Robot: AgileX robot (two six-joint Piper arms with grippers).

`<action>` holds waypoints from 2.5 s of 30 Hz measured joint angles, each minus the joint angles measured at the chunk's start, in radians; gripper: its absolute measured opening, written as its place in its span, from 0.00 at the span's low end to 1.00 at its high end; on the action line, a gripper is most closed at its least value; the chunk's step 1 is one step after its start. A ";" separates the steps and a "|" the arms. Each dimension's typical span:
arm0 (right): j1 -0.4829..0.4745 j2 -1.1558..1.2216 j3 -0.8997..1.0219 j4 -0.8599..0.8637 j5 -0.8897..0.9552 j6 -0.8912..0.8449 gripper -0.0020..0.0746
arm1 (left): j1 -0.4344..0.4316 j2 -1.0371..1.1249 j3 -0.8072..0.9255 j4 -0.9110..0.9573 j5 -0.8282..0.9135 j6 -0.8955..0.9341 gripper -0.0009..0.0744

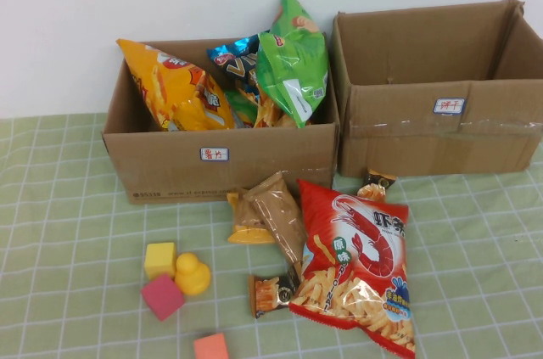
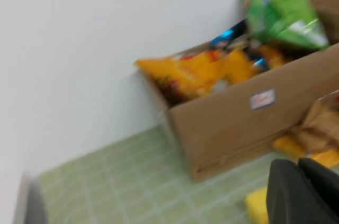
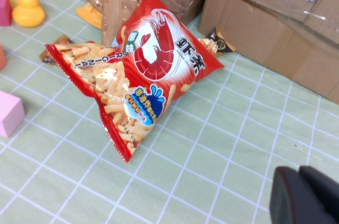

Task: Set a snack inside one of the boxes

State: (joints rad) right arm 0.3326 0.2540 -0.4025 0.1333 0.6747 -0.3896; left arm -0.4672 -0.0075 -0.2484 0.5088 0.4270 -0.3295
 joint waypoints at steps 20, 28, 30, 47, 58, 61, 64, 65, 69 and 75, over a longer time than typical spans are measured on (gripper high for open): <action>0.000 -0.002 0.001 -0.002 0.002 0.000 0.02 | 0.409 -0.007 0.268 -0.577 -0.110 0.427 0.01; 0.000 -0.002 0.001 -0.002 0.002 0.000 0.02 | 0.410 -0.007 0.268 -0.591 -0.108 0.427 0.01; 0.000 -0.002 0.001 -0.002 0.002 0.000 0.02 | 0.410 -0.007 0.268 -0.591 -0.108 0.421 0.01; 0.000 -0.002 0.001 -0.002 0.002 0.000 0.02 | 0.410 -0.007 0.268 -0.591 -0.108 0.421 0.01; 0.000 -0.133 0.093 -0.031 -0.023 0.000 0.02 | 0.410 -0.007 0.266 -0.592 -0.106 0.421 0.01; -0.018 -0.208 0.139 -0.047 -0.081 0.002 0.02 | 0.410 -0.007 0.266 -0.592 -0.106 0.421 0.01; -0.057 -0.260 0.202 -0.078 -0.160 0.038 0.02 | 0.410 -0.007 0.266 -0.593 -0.106 0.421 0.01; -0.078 -0.265 0.222 -0.093 -0.191 0.059 0.02 | 0.410 -0.007 0.266 -0.595 -0.106 0.421 0.01; -0.183 -0.268 0.296 -0.124 -0.270 0.145 0.02 | 0.410 -0.007 0.266 -0.597 -0.106 0.421 0.01; -0.277 -0.268 0.422 -0.133 -0.356 0.275 0.02 | 0.410 -0.007 0.266 -0.597 -0.106 0.421 0.01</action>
State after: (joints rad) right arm 0.0560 -0.0144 0.0192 0.0000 0.3184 -0.1151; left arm -0.0569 -0.0140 0.0178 -0.0887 0.3208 0.0915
